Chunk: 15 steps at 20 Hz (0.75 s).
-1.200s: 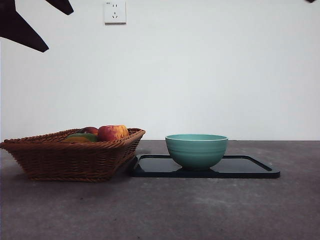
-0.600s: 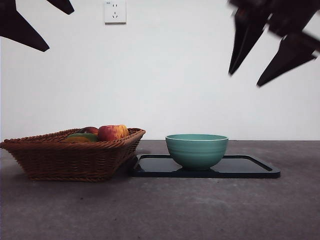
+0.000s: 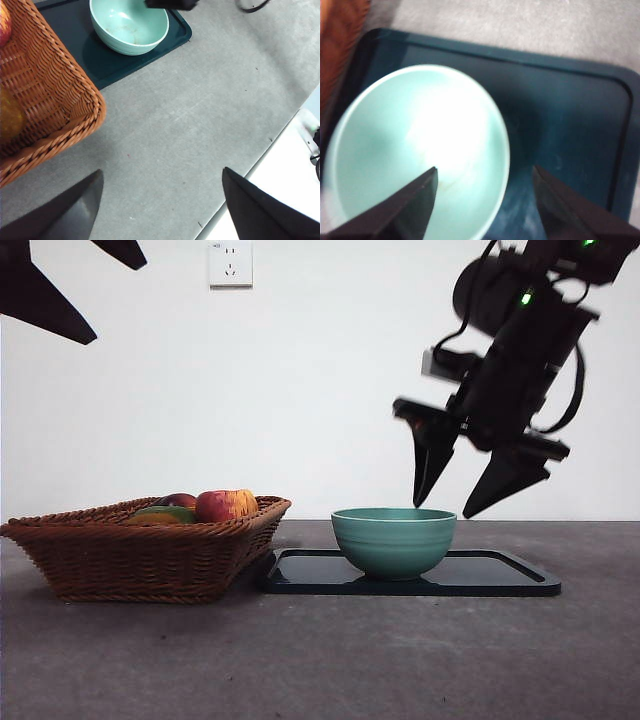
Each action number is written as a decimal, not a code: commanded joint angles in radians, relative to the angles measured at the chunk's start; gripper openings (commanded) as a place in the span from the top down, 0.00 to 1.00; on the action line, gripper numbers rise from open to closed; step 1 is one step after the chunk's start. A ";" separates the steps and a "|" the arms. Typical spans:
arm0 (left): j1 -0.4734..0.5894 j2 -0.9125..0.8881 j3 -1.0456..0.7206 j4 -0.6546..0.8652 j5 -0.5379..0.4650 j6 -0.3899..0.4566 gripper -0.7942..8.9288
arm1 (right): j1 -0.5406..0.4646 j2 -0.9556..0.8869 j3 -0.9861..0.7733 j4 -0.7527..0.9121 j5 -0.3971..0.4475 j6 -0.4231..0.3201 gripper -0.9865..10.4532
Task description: Pick up the wifruite, put it on the bowl, pick up the plate, put it on desk
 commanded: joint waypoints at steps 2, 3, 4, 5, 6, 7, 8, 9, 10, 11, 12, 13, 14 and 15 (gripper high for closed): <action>-0.005 0.007 0.019 0.004 0.005 0.012 0.53 | 0.003 0.071 0.020 0.053 0.016 -0.003 0.69; -0.005 0.007 0.019 0.004 0.005 0.012 0.53 | 0.003 0.081 0.020 0.066 0.029 -0.003 0.71; -0.005 0.007 0.019 0.004 0.005 0.012 0.53 | 0.003 0.085 0.020 0.076 0.045 -0.005 0.76; -0.005 0.007 0.019 0.005 0.005 0.012 0.53 | 0.003 0.085 0.020 0.088 0.055 -0.005 0.81; -0.005 0.007 0.019 0.005 0.005 0.012 0.53 | 0.003 0.085 0.020 0.102 0.055 -0.005 0.85; -0.005 0.007 0.019 0.004 0.005 0.012 0.53 | 0.003 0.085 0.020 0.111 0.055 -0.005 0.88; -0.005 0.007 0.019 0.004 0.005 0.012 0.53 | 0.003 0.085 0.020 0.115 0.055 -0.005 0.89; -0.005 0.007 0.019 0.003 0.005 0.012 0.53 | 0.003 0.085 0.020 0.118 0.055 -0.005 0.90; -0.005 0.007 0.019 0.002 0.005 0.012 0.53 | 0.003 0.085 0.020 0.121 0.055 -0.005 0.90; -0.005 0.007 0.019 0.002 0.005 0.012 0.53 | 0.003 0.084 0.020 0.126 0.055 -0.005 0.90; -0.005 0.007 0.019 0.000 0.005 0.012 0.53 | 0.003 0.084 0.020 0.129 0.055 -0.005 0.90; -0.005 0.007 0.019 -0.005 0.005 0.012 0.53 | 0.003 0.084 0.021 0.136 0.055 -0.005 0.90; -0.005 0.007 0.019 -0.013 0.005 0.013 0.53 | 0.003 0.082 0.022 0.140 0.055 -0.005 0.90; -0.005 0.007 0.019 -0.014 0.005 0.013 0.53 | 0.003 0.075 0.024 0.140 0.056 -0.005 0.90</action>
